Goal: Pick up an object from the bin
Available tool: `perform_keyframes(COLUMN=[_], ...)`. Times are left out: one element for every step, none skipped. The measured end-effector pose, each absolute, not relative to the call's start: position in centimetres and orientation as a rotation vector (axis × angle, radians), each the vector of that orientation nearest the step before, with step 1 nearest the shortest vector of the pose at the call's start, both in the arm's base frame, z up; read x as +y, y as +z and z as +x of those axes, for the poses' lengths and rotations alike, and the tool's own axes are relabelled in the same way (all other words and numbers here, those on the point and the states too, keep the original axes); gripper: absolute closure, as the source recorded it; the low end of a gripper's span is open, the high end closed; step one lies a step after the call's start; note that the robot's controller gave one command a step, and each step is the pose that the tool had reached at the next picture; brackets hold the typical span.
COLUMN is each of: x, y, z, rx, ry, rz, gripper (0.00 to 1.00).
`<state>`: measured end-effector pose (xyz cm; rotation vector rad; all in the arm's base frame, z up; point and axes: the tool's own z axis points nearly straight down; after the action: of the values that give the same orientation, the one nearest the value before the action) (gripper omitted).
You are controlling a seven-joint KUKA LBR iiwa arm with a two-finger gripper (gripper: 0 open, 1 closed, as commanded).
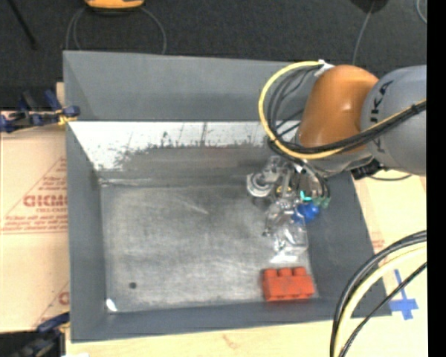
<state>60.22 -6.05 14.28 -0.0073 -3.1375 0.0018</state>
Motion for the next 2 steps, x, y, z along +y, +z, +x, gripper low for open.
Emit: perform_keyframes(x=[-9.0, -12.1], y=[8.7, 8.7], z=[63.8, 64.5], rx=[-3.153, -3.148], ry=[0.005, -0.039], rz=[0.189, 0.017], gripper=[0.00, 0.00])
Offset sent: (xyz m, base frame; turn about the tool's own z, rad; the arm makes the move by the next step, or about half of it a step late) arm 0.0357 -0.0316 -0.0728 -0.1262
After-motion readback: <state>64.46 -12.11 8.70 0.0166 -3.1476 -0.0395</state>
